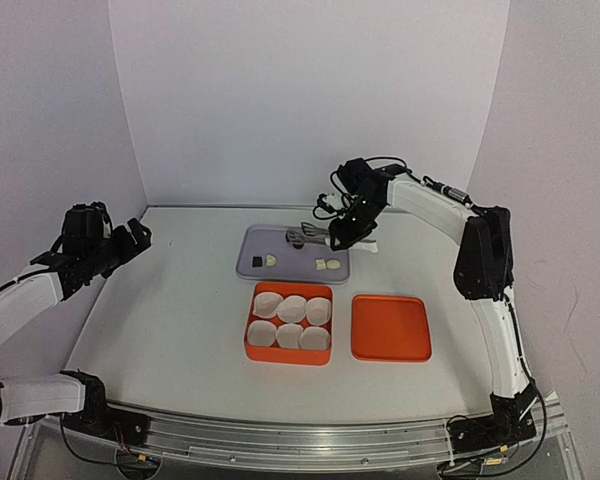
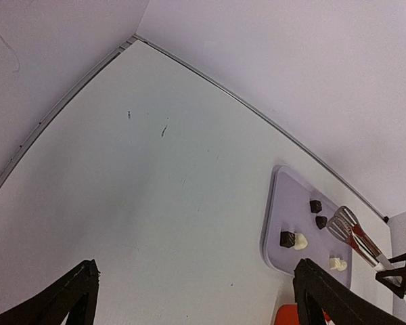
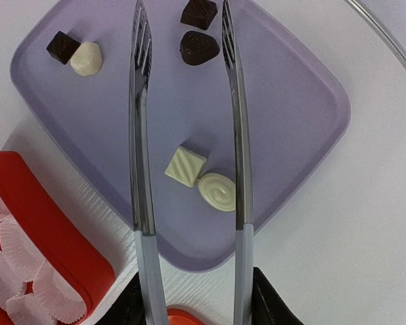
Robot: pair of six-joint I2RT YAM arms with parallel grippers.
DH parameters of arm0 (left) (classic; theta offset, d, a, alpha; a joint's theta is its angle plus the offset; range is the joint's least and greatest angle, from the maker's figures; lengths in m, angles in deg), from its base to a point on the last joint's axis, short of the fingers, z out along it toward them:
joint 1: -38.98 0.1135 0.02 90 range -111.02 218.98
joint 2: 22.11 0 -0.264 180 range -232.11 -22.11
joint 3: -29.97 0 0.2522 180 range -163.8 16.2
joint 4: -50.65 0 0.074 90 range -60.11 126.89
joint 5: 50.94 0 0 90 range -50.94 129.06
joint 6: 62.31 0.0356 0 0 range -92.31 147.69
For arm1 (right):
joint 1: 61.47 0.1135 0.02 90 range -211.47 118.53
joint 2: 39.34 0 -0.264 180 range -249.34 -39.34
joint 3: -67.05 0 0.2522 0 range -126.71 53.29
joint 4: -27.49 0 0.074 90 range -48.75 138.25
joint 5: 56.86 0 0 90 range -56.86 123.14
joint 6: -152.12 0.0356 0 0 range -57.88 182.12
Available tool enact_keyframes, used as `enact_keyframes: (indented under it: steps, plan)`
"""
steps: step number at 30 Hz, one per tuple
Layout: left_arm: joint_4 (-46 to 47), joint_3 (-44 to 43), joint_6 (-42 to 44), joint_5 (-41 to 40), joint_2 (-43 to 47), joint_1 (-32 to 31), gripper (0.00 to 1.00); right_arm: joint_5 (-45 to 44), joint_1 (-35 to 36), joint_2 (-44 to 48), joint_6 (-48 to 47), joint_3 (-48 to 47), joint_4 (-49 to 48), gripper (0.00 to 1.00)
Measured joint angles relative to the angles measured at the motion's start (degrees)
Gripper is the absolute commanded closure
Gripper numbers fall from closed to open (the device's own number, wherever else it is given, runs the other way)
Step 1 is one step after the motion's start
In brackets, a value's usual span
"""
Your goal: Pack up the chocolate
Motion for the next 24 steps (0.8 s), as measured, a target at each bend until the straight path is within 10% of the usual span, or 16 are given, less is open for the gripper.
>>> enact_keyframes:
  steps: [24]
  plan:
    - [0.09,0.26,-0.07,0.03,-1.73,0.00,0.00,-2.96,0.25,-6.32,0.05,-3.80,-0.33,0.72]
